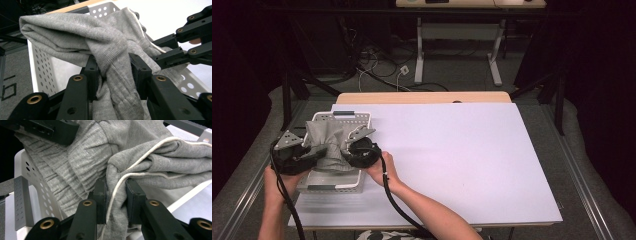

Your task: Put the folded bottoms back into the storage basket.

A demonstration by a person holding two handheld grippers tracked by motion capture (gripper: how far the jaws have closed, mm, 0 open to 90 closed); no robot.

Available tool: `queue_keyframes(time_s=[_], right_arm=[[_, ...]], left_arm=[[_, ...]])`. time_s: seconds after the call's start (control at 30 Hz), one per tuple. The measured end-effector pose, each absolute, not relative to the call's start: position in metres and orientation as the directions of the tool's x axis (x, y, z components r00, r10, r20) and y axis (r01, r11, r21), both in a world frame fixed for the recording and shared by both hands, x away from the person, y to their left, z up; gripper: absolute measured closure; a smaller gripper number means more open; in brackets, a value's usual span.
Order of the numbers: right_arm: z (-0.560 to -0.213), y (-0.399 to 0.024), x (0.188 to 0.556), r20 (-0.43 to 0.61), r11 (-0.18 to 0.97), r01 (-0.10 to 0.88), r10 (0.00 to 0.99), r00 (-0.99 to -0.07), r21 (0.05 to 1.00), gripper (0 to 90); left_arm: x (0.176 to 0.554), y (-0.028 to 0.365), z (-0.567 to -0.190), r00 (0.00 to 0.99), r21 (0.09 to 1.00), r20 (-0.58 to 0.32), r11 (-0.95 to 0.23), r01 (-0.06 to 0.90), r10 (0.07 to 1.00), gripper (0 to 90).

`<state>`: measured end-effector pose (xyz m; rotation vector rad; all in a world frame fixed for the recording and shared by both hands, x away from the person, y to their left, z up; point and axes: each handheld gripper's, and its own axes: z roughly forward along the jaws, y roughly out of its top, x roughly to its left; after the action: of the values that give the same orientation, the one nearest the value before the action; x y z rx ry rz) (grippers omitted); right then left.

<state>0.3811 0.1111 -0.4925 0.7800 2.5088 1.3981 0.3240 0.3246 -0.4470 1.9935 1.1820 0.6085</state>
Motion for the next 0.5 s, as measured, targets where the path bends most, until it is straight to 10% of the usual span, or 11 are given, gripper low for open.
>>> queue_keyframes(time_s=[0.5], right_arm=[[-0.4993,0.1194,0.3867,0.125,0.449,0.403,0.531,-0.838,0.797,70.4]], left_arm=[[0.3297,0.3252,-0.4575,0.44,0.76,0.049,-0.319,0.567,0.897,64.8]])
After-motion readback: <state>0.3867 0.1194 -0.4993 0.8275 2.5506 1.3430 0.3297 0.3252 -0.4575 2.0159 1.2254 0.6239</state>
